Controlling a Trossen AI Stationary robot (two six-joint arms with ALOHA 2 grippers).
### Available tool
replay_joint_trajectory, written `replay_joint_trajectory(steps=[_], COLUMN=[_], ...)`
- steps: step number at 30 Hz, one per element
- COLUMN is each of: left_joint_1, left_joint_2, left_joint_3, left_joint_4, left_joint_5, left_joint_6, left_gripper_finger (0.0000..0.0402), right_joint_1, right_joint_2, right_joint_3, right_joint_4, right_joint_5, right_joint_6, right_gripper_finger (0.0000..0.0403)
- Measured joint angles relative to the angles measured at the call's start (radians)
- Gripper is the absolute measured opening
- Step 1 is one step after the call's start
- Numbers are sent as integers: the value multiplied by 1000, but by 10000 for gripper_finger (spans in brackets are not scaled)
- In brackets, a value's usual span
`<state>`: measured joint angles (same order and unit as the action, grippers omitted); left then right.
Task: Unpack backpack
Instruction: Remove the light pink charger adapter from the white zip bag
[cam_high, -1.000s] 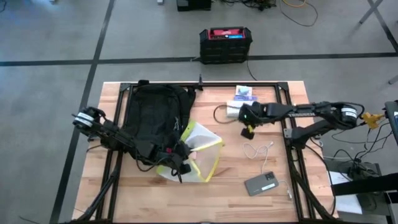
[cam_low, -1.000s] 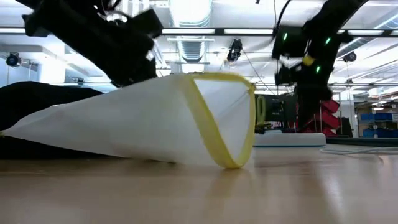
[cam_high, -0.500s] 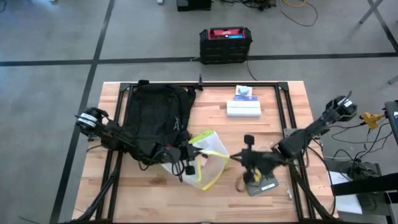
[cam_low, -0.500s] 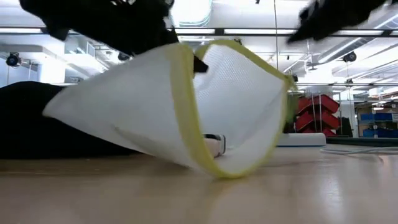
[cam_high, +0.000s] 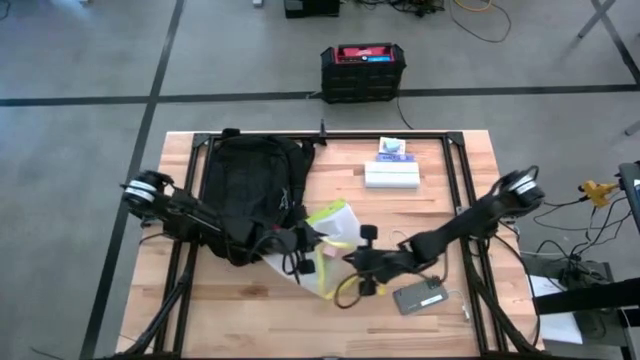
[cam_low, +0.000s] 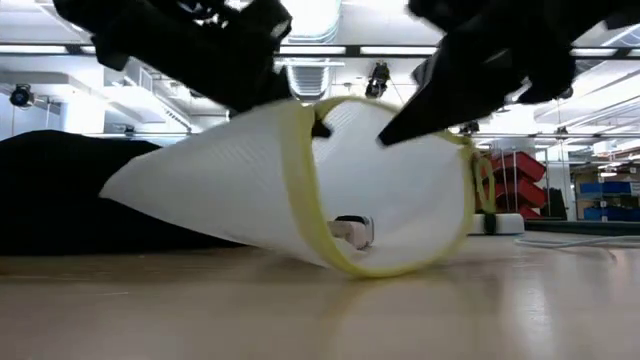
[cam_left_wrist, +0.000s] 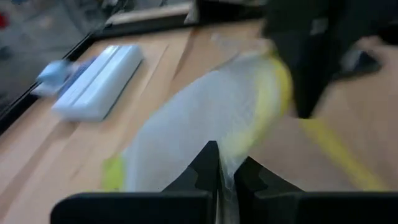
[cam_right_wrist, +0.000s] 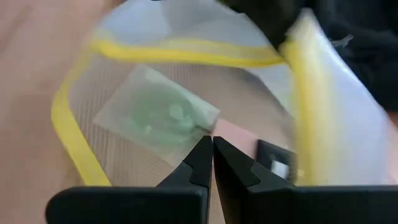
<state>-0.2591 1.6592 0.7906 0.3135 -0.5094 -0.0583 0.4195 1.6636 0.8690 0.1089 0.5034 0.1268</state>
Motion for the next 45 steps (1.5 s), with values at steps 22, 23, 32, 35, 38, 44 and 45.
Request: replay_joint_trajectory(steps=[22,23,32,35,38,44,45], left_joint_1=[71,69,57,52,50,50,50], left_joint_2=[345,343,326,326,326,327,327], left_joint_3=[-97,-98,-100,-100,-93,-68,-66], left_joint_4=[352,363,403,427,461,470,471], left_joint_5=[124,131,182,201,208,205,203], left_joint_6=[-58,-53,-28,-33,-40,-54,-54], left_gripper_finger=[0,0,0,0,0,0,0], right_joint_1=[-126,-126,-108,-128,-132,-143,-152], right_joint_2=[119,117,125,126,135,137,137], right_joint_3=[217,211,250,300,331,339,339], right_joint_4=[-546,-540,-554,-560,-576,-621,-621], right_joint_5=[78,54,-116,-242,-302,-304,-308], right_joint_6=[352,340,-64,-188,-296,-437,-448], right_gripper_finger=[115,126,177,195,211,230,231])
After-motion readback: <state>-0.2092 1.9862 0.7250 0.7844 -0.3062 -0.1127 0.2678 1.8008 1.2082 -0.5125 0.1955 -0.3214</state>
